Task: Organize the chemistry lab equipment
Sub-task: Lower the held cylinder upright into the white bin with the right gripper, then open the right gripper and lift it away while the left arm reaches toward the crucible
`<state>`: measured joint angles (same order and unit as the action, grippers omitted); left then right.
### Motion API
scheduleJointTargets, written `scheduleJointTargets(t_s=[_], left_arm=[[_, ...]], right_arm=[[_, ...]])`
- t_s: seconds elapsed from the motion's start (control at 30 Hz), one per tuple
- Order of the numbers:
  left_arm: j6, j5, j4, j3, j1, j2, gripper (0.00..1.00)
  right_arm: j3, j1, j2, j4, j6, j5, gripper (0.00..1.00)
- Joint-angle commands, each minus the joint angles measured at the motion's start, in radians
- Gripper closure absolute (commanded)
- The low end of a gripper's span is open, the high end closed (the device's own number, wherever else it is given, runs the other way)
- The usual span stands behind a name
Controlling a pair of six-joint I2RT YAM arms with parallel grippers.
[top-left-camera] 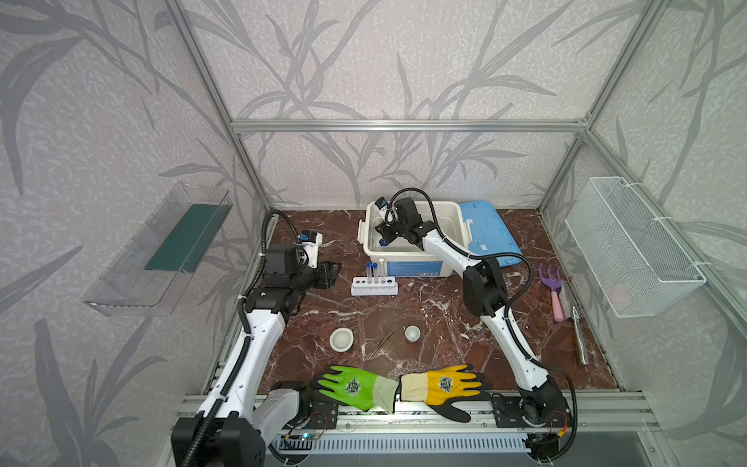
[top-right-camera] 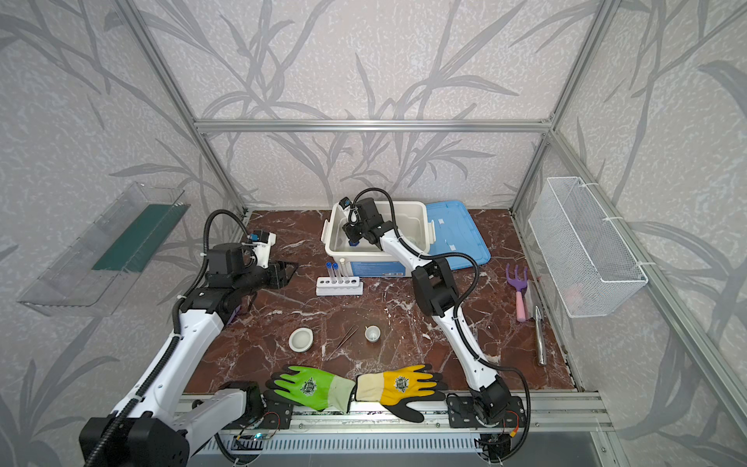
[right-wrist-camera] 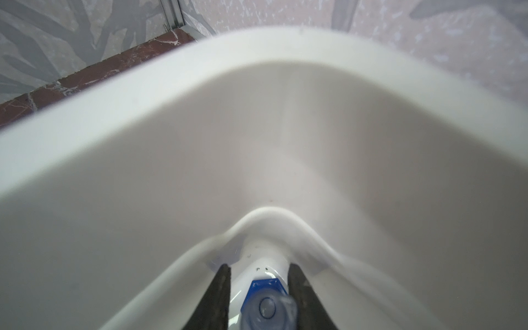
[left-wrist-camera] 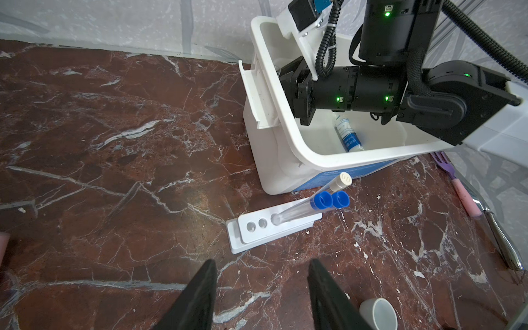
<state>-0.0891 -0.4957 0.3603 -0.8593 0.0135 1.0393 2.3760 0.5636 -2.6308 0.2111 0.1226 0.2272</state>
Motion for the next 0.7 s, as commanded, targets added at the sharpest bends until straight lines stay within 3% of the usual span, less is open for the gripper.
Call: scheduleJointTargets(t_s=[0.0, 0.27, 0.53, 0.67], left_arm=[[0.029, 0.000, 0.039, -0.019, 0.009, -0.002, 0.47], [0.050, 0.014, 0.087, -0.026, 0.017, -0.026, 0.40], [0.054, 0.026, 0.104, -0.032, 0.028, -0.047, 0.39], [0.089, 0.048, 0.170, -0.058, 0.042, -0.053, 0.39]], right_arm=[[0.024, -0.003, 0.029, 0.011, 0.004, 0.008, 0.56], [0.025, -0.015, 0.160, 0.027, 0.023, 0.020, 0.41], [0.016, -0.024, 0.290, 0.037, 0.037, 0.049, 0.38], [-0.064, -0.024, 0.384, 0.015, 0.043, 0.050, 0.38]])
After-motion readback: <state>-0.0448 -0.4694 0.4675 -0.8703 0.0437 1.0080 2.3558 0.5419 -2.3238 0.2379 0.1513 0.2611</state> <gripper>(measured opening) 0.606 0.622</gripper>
